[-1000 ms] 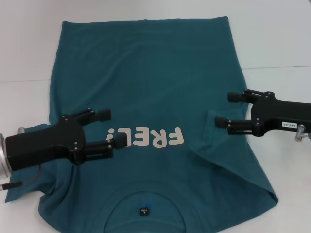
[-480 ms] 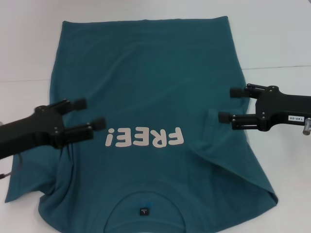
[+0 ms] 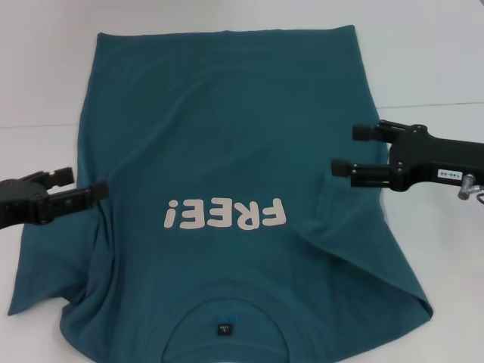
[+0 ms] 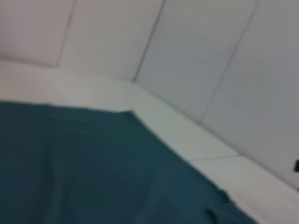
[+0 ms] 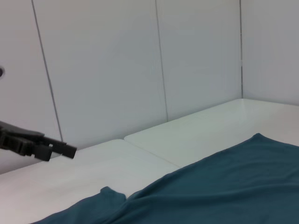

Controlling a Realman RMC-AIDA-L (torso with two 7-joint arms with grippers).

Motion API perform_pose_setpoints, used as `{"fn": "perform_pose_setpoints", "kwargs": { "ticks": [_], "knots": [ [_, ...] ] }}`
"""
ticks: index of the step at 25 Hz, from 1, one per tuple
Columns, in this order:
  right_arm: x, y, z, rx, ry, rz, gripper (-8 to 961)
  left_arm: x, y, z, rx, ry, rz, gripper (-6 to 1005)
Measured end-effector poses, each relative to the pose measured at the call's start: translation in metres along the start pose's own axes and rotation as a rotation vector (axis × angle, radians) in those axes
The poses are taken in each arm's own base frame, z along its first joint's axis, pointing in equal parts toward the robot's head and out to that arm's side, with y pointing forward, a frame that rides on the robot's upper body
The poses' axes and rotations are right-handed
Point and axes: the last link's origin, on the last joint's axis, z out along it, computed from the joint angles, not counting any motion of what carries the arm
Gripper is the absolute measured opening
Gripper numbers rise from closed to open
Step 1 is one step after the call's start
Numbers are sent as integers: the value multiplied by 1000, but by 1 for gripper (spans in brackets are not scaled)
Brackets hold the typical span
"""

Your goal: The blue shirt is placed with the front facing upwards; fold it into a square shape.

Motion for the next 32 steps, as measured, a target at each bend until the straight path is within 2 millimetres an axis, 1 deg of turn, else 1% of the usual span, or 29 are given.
{"fn": "perform_pose_setpoints", "kwargs": {
  "ticks": [8, 13, 17, 26, 32],
  "knots": [
    [0, 0, 9, 15, -6, 8, 930, 5, -11, -4, 102, -52, -75, 936],
    [1, 0, 10, 25, -10, 10, 930, 4, -20, -13, 183, -60, -130, 936],
    [2, -1, 12, 37, -9, 10, 930, 2, -24, -16, 231, -88, -165, 936],
    [2, 0, 14, 34, -12, 19, 931, 4, -33, -11, 302, -136, -181, 936],
    [4, 2, 15, 34, -15, 29, 931, 4, -38, -10, 341, -176, -241, 936]
  ]
}}
